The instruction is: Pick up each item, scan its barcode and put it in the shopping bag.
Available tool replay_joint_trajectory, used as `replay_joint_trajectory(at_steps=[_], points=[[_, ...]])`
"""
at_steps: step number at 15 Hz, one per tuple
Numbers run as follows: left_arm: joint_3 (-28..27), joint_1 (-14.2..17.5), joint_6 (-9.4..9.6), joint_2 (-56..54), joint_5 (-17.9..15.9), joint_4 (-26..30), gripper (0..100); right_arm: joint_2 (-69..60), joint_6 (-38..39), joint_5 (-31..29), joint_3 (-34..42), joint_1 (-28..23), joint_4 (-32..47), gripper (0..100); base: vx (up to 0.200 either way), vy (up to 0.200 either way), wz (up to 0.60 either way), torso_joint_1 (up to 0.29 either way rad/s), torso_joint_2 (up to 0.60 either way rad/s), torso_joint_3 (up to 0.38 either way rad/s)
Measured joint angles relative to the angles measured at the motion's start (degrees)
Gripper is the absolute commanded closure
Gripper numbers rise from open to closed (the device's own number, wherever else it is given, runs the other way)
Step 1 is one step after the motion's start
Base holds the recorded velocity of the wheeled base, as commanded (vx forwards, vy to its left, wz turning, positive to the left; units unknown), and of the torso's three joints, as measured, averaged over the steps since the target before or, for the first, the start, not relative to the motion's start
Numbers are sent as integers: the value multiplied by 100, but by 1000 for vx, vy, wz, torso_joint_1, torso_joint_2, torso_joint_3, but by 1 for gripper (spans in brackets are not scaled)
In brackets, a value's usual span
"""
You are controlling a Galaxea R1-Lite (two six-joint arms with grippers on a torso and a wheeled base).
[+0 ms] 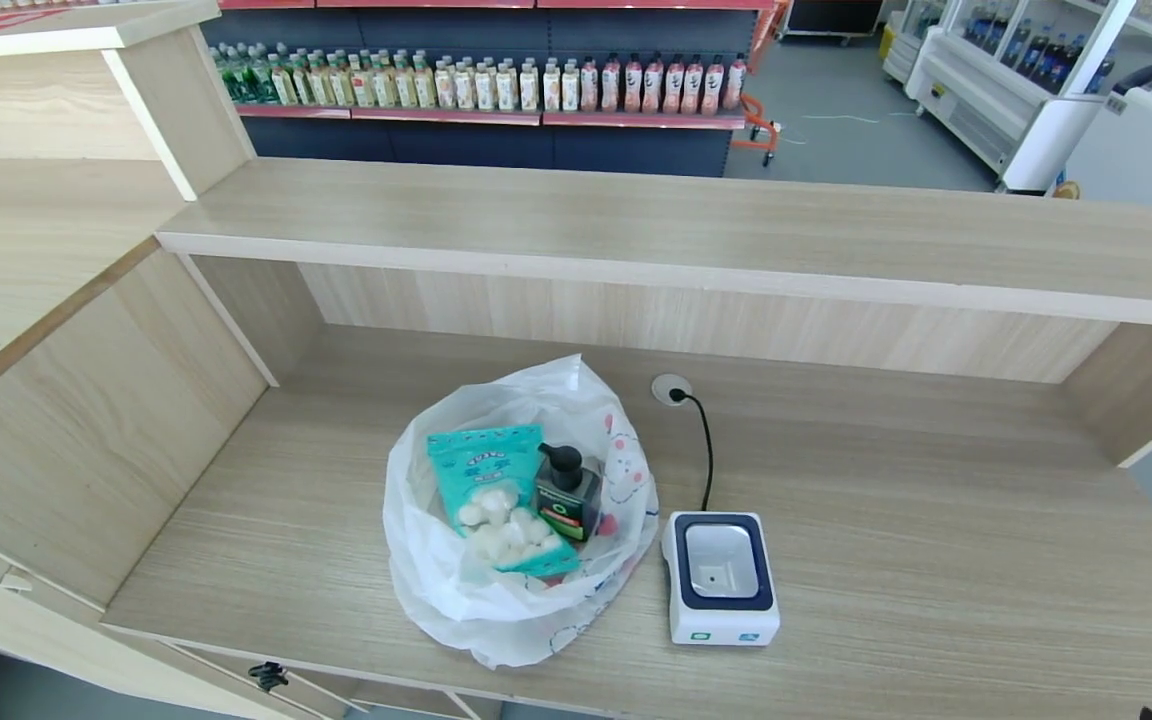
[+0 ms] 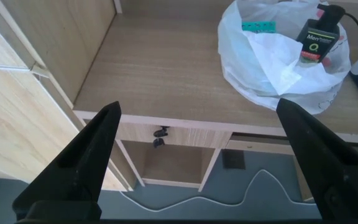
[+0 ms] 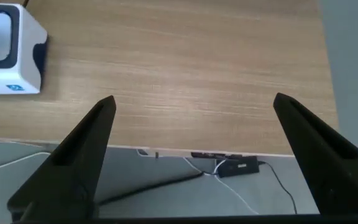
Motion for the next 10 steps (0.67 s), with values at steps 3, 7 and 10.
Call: replay_joint_trajectory(at_steps=[3,7,10], points=[[0,0,2,0,2,0,0,-1410,57,-65,124,546,405,0,0,0,0,0,0,0],[0,0,2,0,0,0,0,-2274,456,-40,174,629,646,0,0,0,0,0,0,0],[0,0,2,0,2,0,0,-2503,464,-21,177,614,668,0,0,0,0,0,0,0]])
